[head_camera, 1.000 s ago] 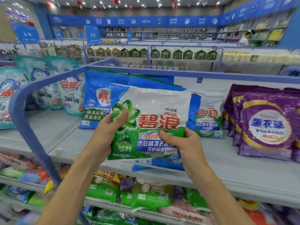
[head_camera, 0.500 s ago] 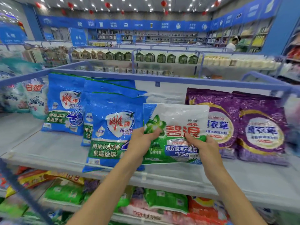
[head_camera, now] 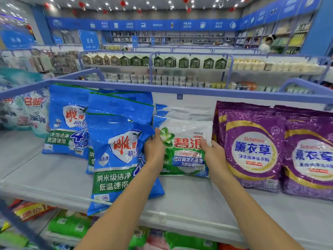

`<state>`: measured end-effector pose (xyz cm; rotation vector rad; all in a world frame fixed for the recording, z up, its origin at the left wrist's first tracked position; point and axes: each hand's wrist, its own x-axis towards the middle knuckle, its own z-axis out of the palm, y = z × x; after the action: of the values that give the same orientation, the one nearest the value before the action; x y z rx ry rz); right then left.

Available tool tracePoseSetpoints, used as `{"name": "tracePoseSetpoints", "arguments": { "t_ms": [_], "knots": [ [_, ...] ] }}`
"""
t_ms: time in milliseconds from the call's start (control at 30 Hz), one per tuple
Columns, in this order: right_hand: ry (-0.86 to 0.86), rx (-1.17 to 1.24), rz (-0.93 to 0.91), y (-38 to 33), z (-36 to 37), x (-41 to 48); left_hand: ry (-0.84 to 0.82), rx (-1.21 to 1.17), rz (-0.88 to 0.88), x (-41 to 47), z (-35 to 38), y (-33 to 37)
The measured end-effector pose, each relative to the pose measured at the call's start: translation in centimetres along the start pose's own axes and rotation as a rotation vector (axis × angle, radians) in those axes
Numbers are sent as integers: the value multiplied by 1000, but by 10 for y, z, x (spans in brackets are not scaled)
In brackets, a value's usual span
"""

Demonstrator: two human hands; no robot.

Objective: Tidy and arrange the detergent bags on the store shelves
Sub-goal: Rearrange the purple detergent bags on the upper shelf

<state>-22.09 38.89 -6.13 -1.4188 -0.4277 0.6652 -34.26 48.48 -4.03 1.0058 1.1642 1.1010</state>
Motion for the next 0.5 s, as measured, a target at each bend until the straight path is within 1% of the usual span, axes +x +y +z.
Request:
{"name": "tracePoseSetpoints", "arguments": {
  "t_ms": [100, 200, 267, 333, 400, 433, 500],
  "knots": [
    [-2, 35, 17, -3, 2, 9, -17, -76, -114, 8, 4, 7],
    [8, -20, 4, 0, 0, 7, -49, -85, -133, 13, 4, 6],
    [-14, -162, -22, -1, -7, -1, -70, -14, -107, 12, 3, 5],
    [-93, -393, -64, -9, -16, -14, -101, 59, -63, 8, 1, 6],
    [-177, -614, -87, -13, -19, -30, -192, 148, 13, 4, -4, 9],
    [-200, -677, -99, -11, -19, -36, -255, 211, 53, 2, -8, 7],
    [-160, -725, -145, -1, -18, -38, -370, 457, 80, -9, -17, 1]
  ]
}}
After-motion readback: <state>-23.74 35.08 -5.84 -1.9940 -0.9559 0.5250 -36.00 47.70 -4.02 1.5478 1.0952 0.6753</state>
